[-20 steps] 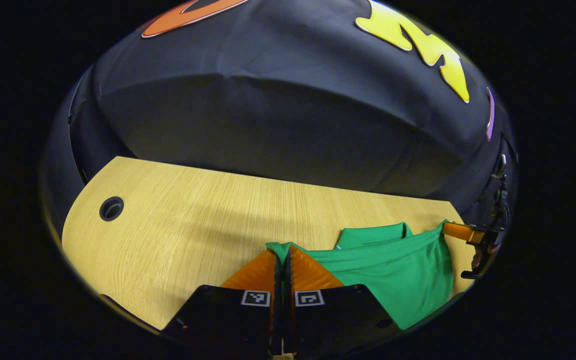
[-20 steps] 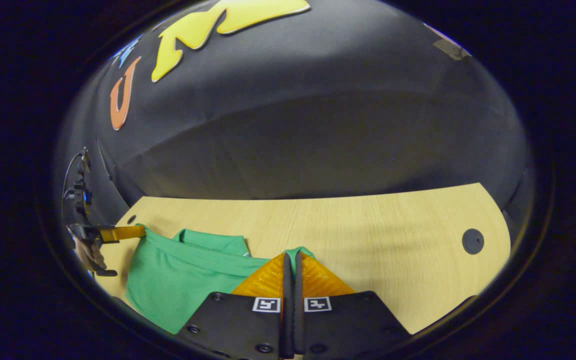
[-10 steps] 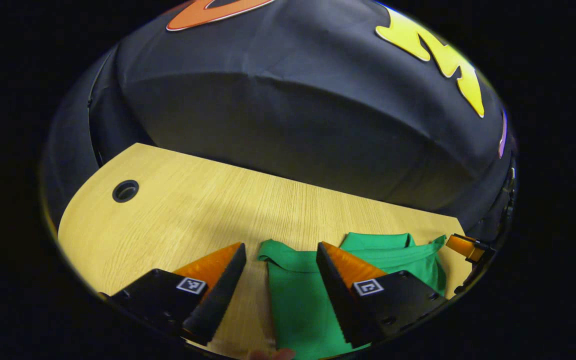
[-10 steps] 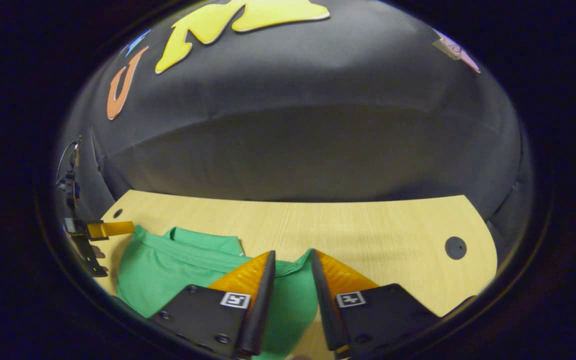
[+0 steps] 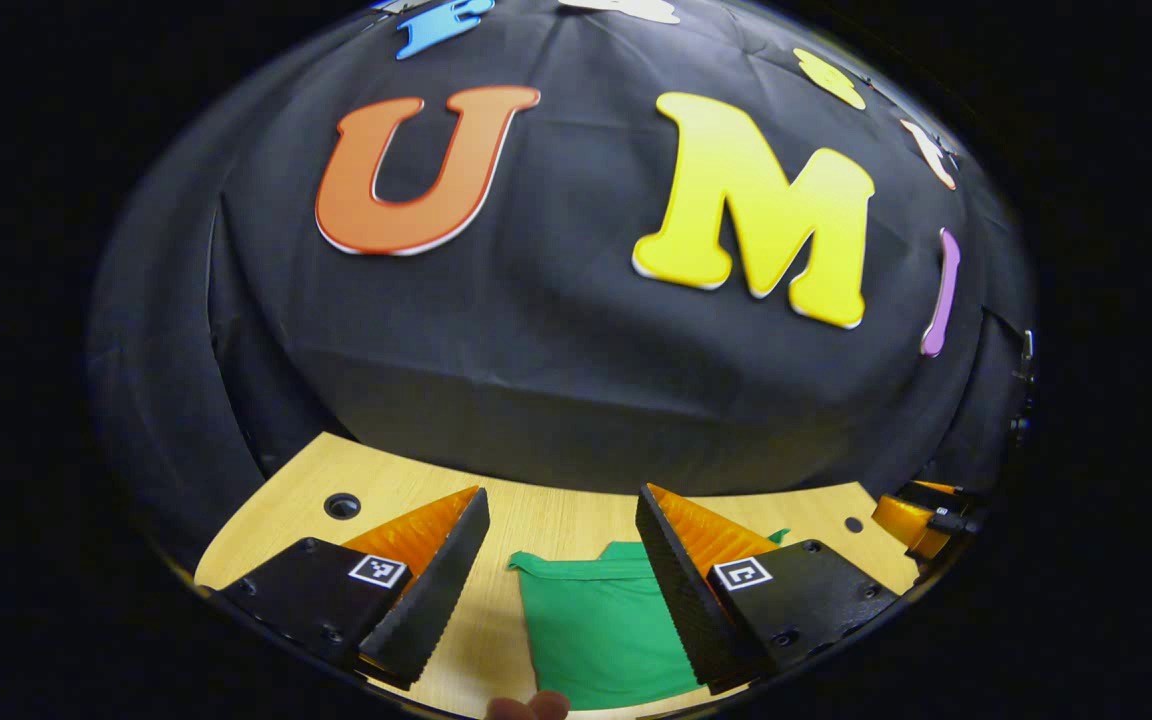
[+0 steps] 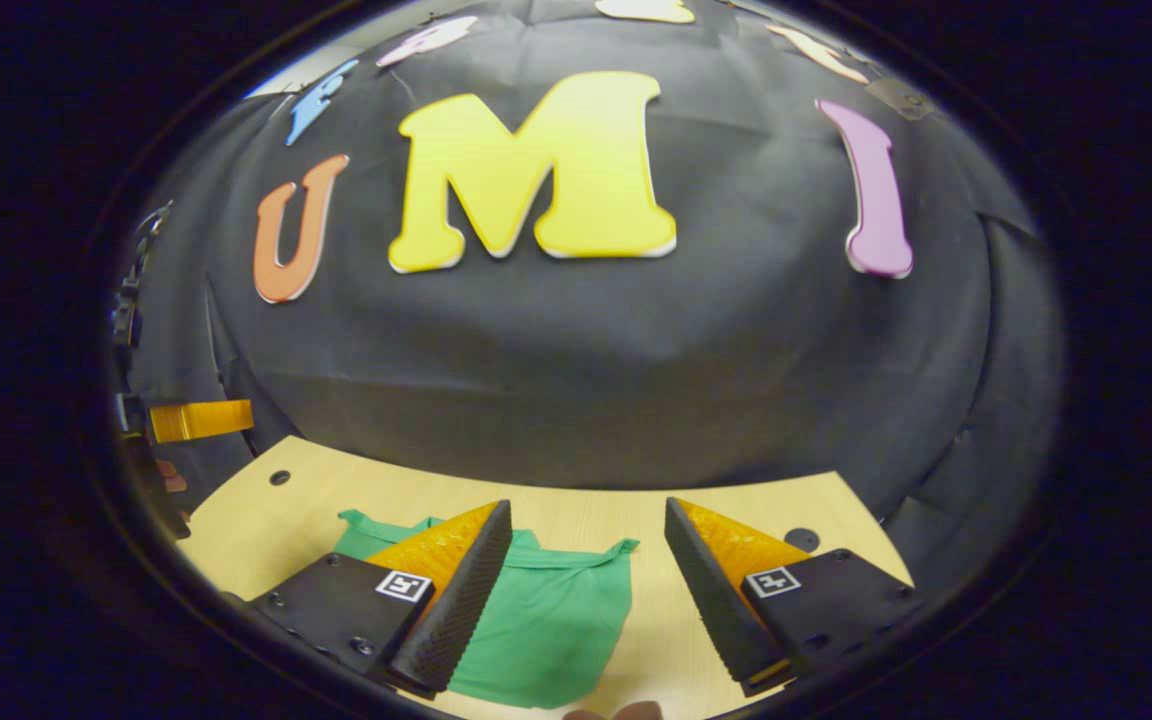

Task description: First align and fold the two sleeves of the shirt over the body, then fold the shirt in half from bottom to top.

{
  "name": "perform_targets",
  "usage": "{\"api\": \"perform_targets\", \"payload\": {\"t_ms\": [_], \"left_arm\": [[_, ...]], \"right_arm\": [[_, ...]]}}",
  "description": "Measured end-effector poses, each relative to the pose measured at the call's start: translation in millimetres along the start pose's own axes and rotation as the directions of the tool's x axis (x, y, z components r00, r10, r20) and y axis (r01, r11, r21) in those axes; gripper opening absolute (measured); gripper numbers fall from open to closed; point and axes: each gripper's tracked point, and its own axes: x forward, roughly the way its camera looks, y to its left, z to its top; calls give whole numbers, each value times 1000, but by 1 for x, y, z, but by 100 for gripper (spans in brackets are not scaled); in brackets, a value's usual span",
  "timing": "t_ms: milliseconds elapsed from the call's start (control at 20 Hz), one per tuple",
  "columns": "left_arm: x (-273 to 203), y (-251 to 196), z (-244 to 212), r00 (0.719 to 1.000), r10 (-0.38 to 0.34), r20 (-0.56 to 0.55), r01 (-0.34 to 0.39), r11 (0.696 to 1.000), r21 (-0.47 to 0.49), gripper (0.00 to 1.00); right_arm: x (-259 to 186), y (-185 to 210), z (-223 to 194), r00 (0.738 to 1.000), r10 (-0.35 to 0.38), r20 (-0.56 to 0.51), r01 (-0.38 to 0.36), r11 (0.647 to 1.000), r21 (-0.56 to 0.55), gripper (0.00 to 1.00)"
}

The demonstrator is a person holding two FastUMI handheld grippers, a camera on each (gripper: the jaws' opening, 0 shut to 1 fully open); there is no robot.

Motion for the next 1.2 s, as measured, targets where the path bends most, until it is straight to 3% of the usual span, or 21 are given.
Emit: {"api": "perform_targets", "payload": {"t_ms": [50,300,350,400,550,650,700,800,850,950,1000,1200], "left_arm": [[-18,-7,11,1000,-10,23,10,1000,-2,95],[-126,-32,65,986,-13,167,7,999,33,95],[-148,-37,74,980,-11,198,2,999,48,95],[-168,-41,79,975,-4,222,-11,998,64,95],[-223,-56,88,959,-10,283,-16,996,90,95],[-252,-61,87,953,8,304,-31,997,68,95],[-267,-64,86,949,4,314,-25,998,62,95],[-285,-65,81,944,11,329,-39,996,77,95],[-290,-62,67,947,19,322,-48,995,82,95],[-297,-62,66,944,22,328,-51,996,78,95],[-298,-61,67,945,23,327,-49,996,71,95],[-297,-62,67,946,20,324,-51,995,86,95]], "right_arm": [[-22,8,12,1000,3,27,-2,1000,-15,98],[-124,27,71,978,-19,207,31,998,-55,97],[-139,30,73,976,-21,215,32,998,-47,97],[-157,39,75,976,-1,218,10,999,-39,89],[-204,47,81,969,3,249,10,999,-51,89],[-234,57,79,966,7,259,3,999,-40,100],[-247,62,76,965,10,261,-1,999,-34,96],[-263,65,71,964,10,265,-3,1000,-24,89],[-269,68,68,964,12,265,-7,1000,-18,100],[-273,70,65,965,8,261,-2,1000,-24,93],[-275,69,64,965,2,261,4,1000,-23,98],[-280,63,63,964,-28,264,29,1000,0,98]]}}
